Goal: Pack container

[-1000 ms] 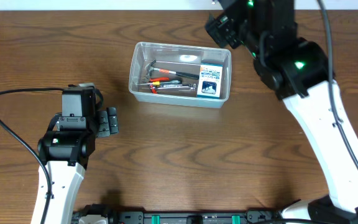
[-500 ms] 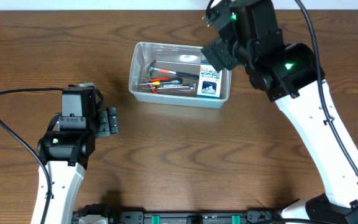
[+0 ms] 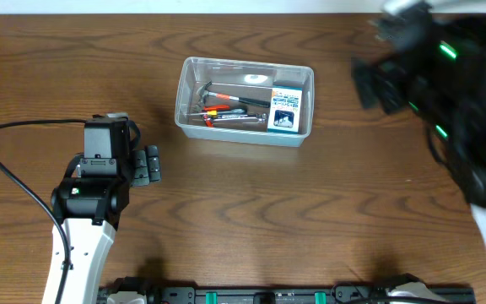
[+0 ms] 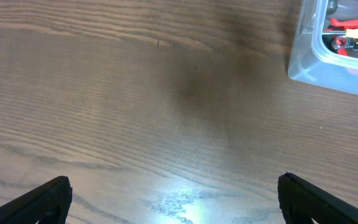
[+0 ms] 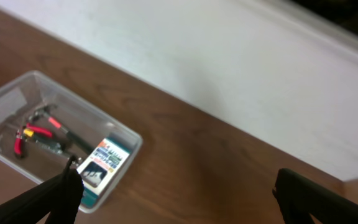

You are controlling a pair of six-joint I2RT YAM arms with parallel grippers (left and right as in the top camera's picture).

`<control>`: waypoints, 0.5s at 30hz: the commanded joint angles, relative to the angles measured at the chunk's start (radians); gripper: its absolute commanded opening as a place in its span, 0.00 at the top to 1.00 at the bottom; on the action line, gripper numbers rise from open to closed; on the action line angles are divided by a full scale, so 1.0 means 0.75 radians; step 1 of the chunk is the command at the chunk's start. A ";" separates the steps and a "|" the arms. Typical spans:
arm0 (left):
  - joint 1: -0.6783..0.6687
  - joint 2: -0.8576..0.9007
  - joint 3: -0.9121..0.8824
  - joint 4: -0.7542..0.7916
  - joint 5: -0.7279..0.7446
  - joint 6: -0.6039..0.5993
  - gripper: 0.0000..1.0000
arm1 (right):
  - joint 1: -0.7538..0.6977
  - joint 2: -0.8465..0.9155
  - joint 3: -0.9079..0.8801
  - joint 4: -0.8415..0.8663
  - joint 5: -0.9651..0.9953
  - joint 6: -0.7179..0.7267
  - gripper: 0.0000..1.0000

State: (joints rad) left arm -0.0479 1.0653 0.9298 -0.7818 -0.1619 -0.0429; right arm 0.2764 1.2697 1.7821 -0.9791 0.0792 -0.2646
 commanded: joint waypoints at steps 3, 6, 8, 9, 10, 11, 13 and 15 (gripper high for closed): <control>-0.004 0.002 0.020 -0.004 -0.009 0.022 0.02 | -0.151 -0.367 -0.348 -0.007 -0.050 0.022 0.01; -0.004 0.002 0.019 -0.004 -0.009 0.022 0.02 | -0.208 -0.617 -0.641 0.011 -0.066 0.024 0.01; -0.004 0.002 0.019 -0.004 -0.009 0.022 0.02 | -0.220 -0.797 -0.858 0.030 -0.119 0.024 0.01; -0.004 0.002 0.019 -0.004 -0.009 0.022 0.02 | -0.220 -0.876 -0.950 0.038 -0.147 0.024 0.01; -0.004 0.002 0.020 -0.004 -0.009 0.022 0.02 | -0.220 -0.970 -1.052 0.046 -0.183 0.030 0.01; -0.004 0.002 0.019 -0.004 -0.009 0.022 0.02 | -0.220 -1.064 -1.152 0.058 -0.208 0.043 0.01; -0.004 0.002 0.019 -0.004 -0.009 0.022 0.02 | -0.220 -1.228 -1.318 0.070 -0.232 0.075 0.01; -0.004 0.002 0.020 -0.003 -0.009 0.022 0.02 | -0.220 -1.372 -1.455 0.069 -0.231 0.104 0.01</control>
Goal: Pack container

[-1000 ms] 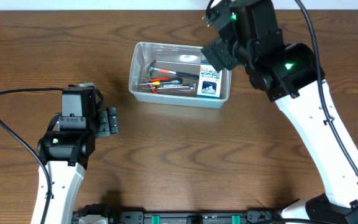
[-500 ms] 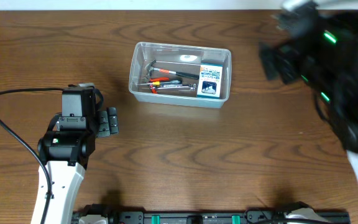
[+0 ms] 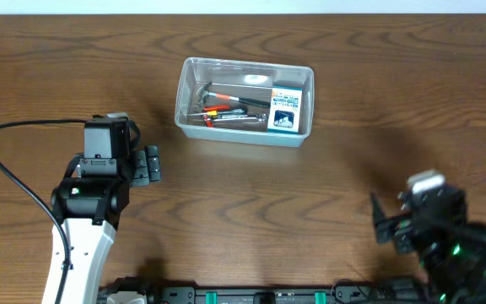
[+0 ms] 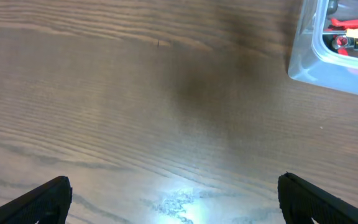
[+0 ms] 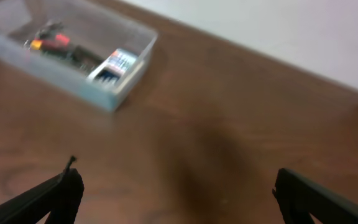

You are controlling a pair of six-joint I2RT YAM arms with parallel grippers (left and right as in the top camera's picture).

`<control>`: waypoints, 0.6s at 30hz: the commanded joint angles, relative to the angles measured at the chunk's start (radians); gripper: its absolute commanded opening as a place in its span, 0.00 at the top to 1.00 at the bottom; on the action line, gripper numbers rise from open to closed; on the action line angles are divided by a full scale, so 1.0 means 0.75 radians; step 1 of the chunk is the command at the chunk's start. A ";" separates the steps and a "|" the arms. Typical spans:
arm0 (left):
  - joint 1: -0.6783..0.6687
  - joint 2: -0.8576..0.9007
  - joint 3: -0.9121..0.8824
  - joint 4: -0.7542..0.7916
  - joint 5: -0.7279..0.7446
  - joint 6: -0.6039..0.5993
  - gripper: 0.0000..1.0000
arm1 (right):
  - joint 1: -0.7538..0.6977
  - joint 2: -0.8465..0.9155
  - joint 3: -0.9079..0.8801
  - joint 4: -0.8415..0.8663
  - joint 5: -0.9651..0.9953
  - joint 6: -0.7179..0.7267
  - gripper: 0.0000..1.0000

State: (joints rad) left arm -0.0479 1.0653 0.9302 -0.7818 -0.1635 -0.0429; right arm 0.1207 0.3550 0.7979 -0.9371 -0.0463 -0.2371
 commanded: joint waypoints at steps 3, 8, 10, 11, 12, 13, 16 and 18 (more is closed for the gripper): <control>-0.004 0.002 0.019 -0.004 -0.007 0.022 0.02 | -0.012 -0.330 -0.313 0.013 -0.064 0.066 0.01; -0.004 0.002 0.019 -0.004 -0.007 0.022 0.02 | -0.013 -0.462 -0.536 0.043 -0.064 0.141 0.01; -0.004 0.002 0.019 -0.004 -0.007 0.022 0.02 | -0.015 -0.460 -0.610 0.083 -0.064 0.181 0.01; -0.004 0.002 0.019 -0.004 -0.007 0.022 0.02 | -0.015 -0.460 -0.644 0.113 -0.071 0.182 0.01; -0.004 0.002 0.019 -0.004 -0.007 0.022 0.02 | -0.015 -0.461 -0.670 0.141 -0.079 0.181 0.01; -0.004 0.002 0.019 -0.004 -0.007 0.022 0.02 | -0.015 -0.462 -0.696 0.167 -0.086 0.182 0.01; -0.004 0.002 0.019 -0.004 -0.007 0.022 0.02 | -0.015 -0.464 -0.795 0.265 -0.090 0.188 0.01; -0.004 0.002 0.019 -0.004 -0.007 0.022 0.02 | -0.015 -0.464 -0.845 0.312 -0.090 0.202 0.01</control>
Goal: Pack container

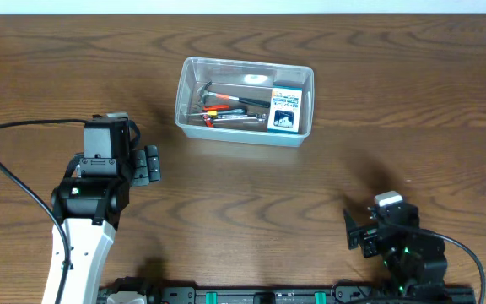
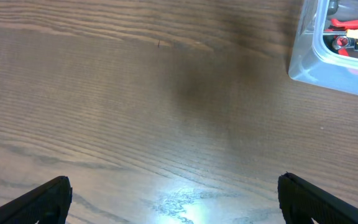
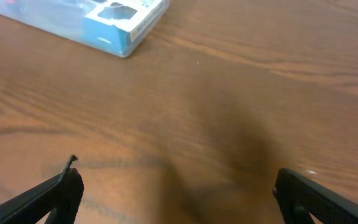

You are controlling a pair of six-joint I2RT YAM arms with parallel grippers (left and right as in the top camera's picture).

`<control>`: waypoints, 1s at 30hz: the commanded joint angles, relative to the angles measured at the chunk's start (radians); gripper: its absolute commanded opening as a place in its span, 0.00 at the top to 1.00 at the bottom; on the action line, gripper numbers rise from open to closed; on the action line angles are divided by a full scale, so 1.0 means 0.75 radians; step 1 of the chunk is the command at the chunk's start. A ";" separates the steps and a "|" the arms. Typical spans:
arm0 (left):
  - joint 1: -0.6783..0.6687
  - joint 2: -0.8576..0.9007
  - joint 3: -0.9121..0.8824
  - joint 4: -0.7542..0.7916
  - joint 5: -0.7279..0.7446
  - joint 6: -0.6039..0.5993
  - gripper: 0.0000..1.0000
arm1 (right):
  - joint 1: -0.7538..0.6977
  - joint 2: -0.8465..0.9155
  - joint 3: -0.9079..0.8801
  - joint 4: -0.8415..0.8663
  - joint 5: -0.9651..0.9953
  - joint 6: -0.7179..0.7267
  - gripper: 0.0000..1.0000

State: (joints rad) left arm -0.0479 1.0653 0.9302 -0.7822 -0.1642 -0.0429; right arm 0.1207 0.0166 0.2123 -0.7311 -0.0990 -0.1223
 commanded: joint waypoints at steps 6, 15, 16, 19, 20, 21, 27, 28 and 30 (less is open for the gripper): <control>-0.004 0.002 0.019 -0.003 -0.006 0.022 0.02 | -0.015 -0.015 -0.070 0.063 -0.004 0.048 0.01; -0.004 0.002 0.019 -0.003 -0.006 0.022 0.02 | -0.015 -0.015 -0.070 0.061 -0.004 0.048 0.01; -0.004 0.002 0.019 -0.003 -0.006 0.022 0.02 | -0.015 -0.015 -0.070 0.061 -0.004 0.048 0.01; -0.004 0.002 0.019 -0.003 -0.006 0.022 0.02 | -0.015 -0.014 -0.070 0.061 -0.004 0.048 0.01; -0.004 0.002 0.019 -0.003 -0.006 0.022 0.02 | -0.015 -0.014 -0.070 0.061 -0.004 0.048 0.01; -0.004 0.002 0.019 -0.003 -0.006 0.022 0.02 | -0.015 -0.014 -0.070 0.061 -0.004 0.048 0.01; -0.004 0.001 0.016 -0.003 -0.006 0.022 0.02 | -0.015 -0.014 -0.070 0.061 -0.004 0.048 0.01; -0.004 -0.004 0.009 -0.003 -0.006 0.022 0.02 | -0.015 -0.014 -0.070 0.061 -0.004 0.048 0.01; -0.005 -0.029 -0.007 -0.003 -0.006 0.022 0.02 | -0.015 -0.014 -0.070 0.061 -0.004 0.048 0.01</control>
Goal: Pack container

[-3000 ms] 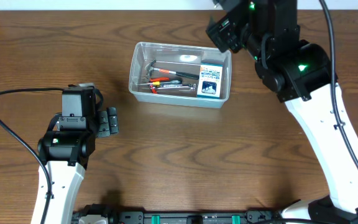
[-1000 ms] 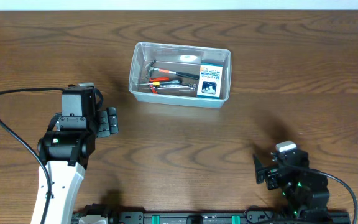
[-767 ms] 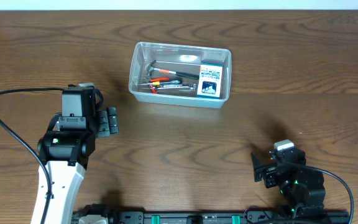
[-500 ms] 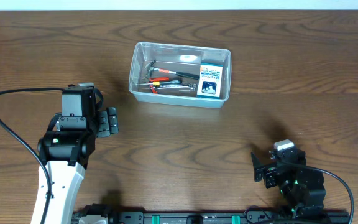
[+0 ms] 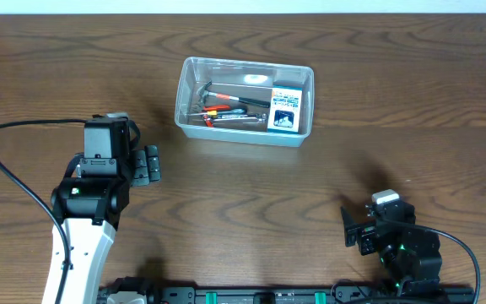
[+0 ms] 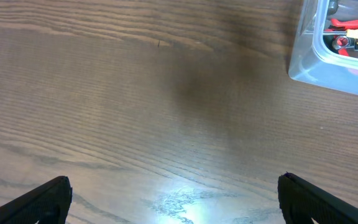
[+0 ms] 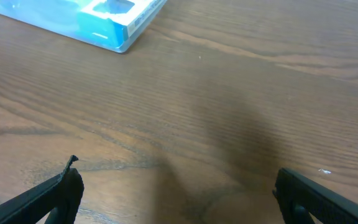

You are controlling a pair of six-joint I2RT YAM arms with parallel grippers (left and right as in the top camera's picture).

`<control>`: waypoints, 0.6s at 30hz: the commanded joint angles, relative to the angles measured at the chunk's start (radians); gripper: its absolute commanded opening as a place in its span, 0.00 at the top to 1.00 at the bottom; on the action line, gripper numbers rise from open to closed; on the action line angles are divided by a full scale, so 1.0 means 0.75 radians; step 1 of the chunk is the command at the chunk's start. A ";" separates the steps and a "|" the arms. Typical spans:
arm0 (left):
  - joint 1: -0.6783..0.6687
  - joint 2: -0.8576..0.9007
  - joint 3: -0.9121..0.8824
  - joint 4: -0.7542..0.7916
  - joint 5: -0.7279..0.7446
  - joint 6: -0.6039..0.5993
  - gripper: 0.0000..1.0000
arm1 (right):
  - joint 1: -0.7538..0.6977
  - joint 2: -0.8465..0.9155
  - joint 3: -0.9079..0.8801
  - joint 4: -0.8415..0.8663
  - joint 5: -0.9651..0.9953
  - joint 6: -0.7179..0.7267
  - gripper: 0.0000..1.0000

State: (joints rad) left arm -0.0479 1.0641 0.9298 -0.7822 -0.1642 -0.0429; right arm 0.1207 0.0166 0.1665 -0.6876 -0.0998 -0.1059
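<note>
A clear plastic container (image 5: 245, 100) stands at the table's far middle, holding red-handled tools (image 5: 218, 107) and a blue-and-white packet (image 5: 284, 110). Its corner shows in the left wrist view (image 6: 340, 56), and the packet end shows in the right wrist view (image 7: 114, 22). My left gripper (image 5: 152, 165) rests low at the left, open over bare wood (image 6: 176, 199). At the front right my right gripper (image 5: 353, 232) sits low, open, nothing between its fingers (image 7: 176, 196).
A black cable (image 5: 11, 169) loops from the left arm across the table's left side. A dark rail (image 5: 260, 295) runs along the front edge. Brown wooden tabletop (image 5: 251, 194) lies between the arms and the container.
My right gripper has shifted very slightly at the front right of the table. The left arm and the container stand as before.
My right arm was high at the back right, looking down on the container. Then it stood low at the front right. It settled a little further left there and has stayed, open. My left gripper stayed open and still throughout.
</note>
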 commanded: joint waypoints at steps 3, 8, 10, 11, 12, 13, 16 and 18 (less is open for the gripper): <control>-0.021 -0.127 -0.058 -0.003 -0.007 0.022 0.02 | -0.015 -0.014 -0.009 0.003 -0.003 0.026 0.01; -0.067 -0.473 -0.218 -0.003 -0.007 0.022 0.02 | -0.015 -0.014 -0.009 0.003 -0.003 0.026 0.01; -0.069 -0.637 -0.298 -0.003 -0.007 0.022 0.02 | -0.015 -0.014 -0.009 0.003 -0.003 0.026 0.01; -0.069 -0.706 -0.332 -0.003 -0.007 0.022 0.02 | -0.015 -0.014 -0.009 0.003 -0.003 0.026 0.01; -0.069 -0.768 -0.362 -0.003 -0.007 0.022 0.02 | -0.015 -0.014 -0.009 0.003 -0.003 0.026 0.01; -0.068 -0.832 -0.397 0.024 -0.068 0.022 0.02 | -0.015 -0.014 -0.009 0.003 -0.003 0.026 0.01; -0.068 -0.967 -0.469 0.246 -0.231 0.023 0.02 | -0.015 -0.014 -0.009 0.003 -0.003 0.026 0.01; -0.068 -1.036 -0.498 0.413 -0.236 0.022 0.02 | -0.015 -0.014 -0.009 0.003 -0.003 0.026 0.01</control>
State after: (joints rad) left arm -0.0956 0.3466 0.5751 -0.5598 -0.2584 -0.0422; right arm 0.1207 0.0162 0.1665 -0.6872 -0.1009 -0.1047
